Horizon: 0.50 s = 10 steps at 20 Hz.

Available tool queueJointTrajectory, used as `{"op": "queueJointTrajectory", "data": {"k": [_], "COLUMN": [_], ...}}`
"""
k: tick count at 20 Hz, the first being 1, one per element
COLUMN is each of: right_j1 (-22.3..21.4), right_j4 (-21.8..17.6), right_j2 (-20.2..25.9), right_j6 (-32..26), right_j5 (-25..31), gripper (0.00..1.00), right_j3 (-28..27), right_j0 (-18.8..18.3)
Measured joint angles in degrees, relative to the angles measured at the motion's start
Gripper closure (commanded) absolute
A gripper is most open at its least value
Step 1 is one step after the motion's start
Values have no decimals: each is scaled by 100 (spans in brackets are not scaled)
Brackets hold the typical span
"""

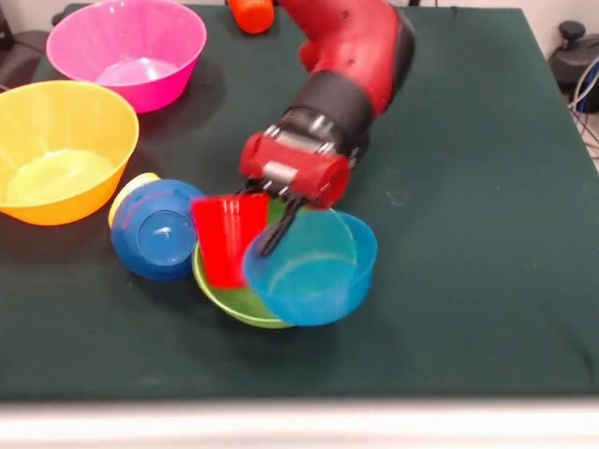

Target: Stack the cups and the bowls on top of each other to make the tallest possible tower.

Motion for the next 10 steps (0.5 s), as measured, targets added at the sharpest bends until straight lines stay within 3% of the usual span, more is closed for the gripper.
{"op": "queueJointTrajectory", "data": {"k": [1,5,6,7,9,10], "right_j1": [-206,-1020,-1621,-1849,-2173,-2588], "right_j4": [-830,-2720,-3742,-4175,-4645,-5148], "right_j2": [416,1257,1797,2029,2369,2813], "right_j6": [-86,-452,-723,-817,-935,-1050], "right_j5": [350,564,859,1068,1469,2165], "gripper": [0,0,0,0,0,0], "right_j3": [-87,-161,-151,-134,-66,80], "right_j0": [-309,-1127,-1616,-1796,-2018,-2251]}}
